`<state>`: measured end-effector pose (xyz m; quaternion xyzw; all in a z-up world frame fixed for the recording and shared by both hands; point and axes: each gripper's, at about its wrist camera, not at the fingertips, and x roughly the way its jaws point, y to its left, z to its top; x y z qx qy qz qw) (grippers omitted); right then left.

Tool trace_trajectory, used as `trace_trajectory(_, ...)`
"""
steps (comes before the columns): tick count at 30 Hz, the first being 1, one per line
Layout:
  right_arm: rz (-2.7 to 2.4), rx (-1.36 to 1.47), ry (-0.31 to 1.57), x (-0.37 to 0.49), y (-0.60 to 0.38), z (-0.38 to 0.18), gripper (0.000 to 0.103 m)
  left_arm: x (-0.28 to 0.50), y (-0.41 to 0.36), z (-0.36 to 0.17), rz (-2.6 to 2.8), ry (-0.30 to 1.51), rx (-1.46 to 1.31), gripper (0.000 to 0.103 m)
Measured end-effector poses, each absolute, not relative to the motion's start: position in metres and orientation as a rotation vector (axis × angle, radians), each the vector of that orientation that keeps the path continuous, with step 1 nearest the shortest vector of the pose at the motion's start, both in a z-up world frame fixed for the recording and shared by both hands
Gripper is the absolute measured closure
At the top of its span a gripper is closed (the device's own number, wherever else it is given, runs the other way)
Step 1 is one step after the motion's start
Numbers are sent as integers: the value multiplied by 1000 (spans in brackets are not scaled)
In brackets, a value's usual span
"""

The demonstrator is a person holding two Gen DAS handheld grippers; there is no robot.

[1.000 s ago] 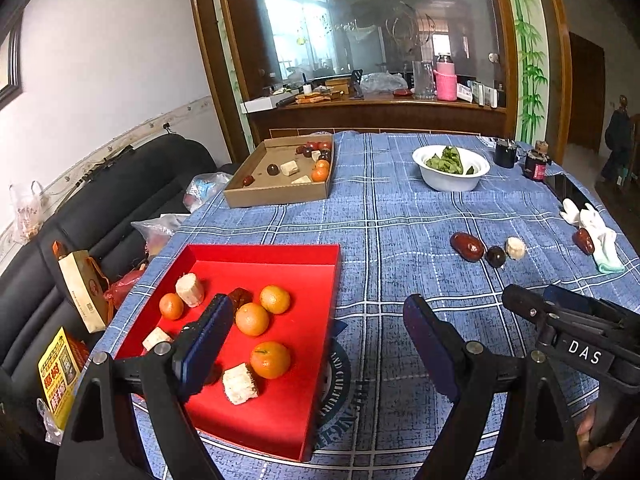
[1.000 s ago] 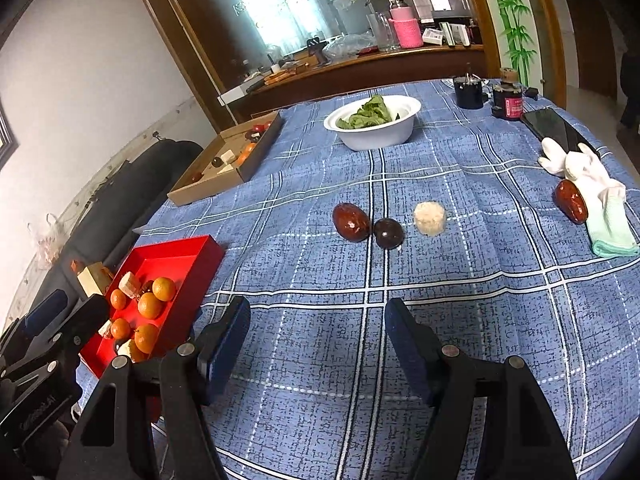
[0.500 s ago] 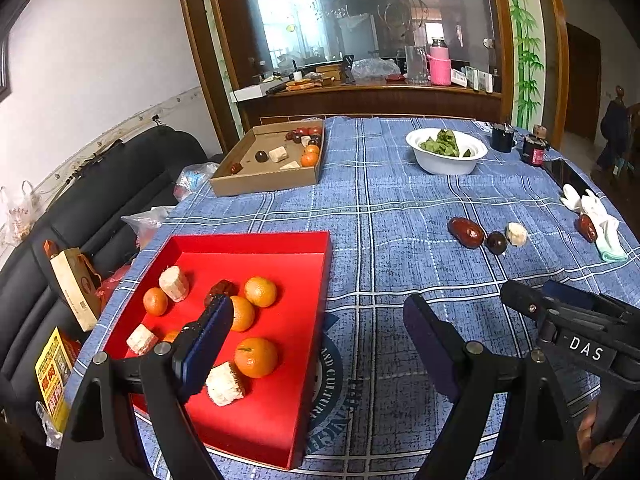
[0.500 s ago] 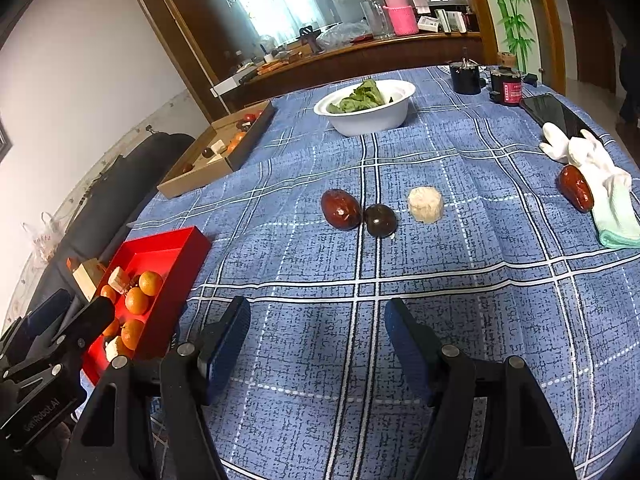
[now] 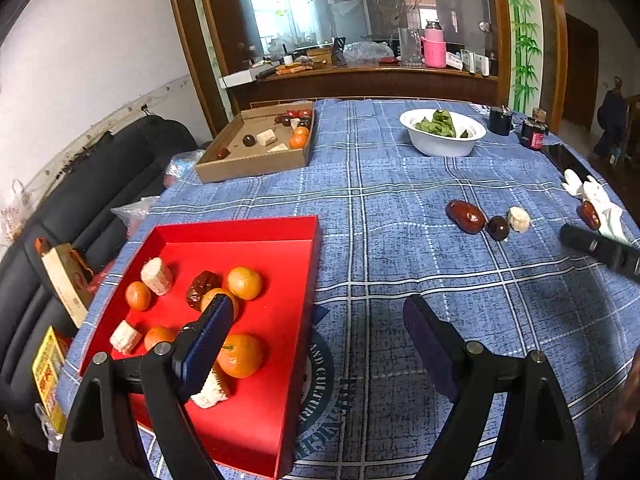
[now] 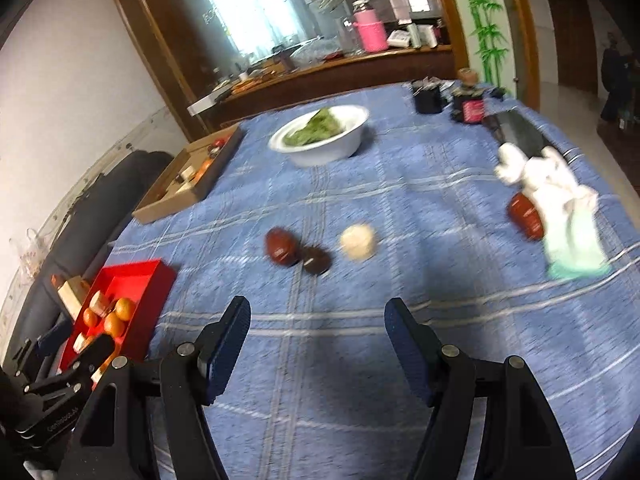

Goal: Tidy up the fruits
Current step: 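Move both open tools back toward the dates and bun on the cloth, then grasp a red date with the left tool while the right tool grasps a beige bun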

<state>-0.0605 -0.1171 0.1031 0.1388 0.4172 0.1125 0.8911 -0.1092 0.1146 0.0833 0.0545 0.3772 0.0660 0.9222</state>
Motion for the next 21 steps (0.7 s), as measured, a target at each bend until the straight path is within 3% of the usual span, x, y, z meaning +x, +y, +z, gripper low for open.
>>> trace_trajectory(4,179,252,835,-49,-144,114,30,-100,127,85,119,793,44,17)
trace_trajectory(5,162,242,826,-46,-151,116,38,-98,129,85,112,799,23,17)
trace_trajectory(7,138,235,827,-37,-162,116,44,-94,130,84,73,808,-7,20)
trace_trajectory(8,137,245,837,-32,-165,114,44,-91,128,84,40,814,-18,25)
trace_trajectory(10,157,267,859,-19,-165,109,44,-86,122,81,-12,837,-27,57)
trace_trajectory(11,185,273,879,-11,-161,104,44,-81,117,78,-38,855,-28,61)
trace_trajectory(17,222,182,946,22,-125,77,45,-62,107,74,-61,884,-71,61)
trace_trajectory(21,231,143,983,33,-113,59,45,-45,101,77,-74,878,-110,45)
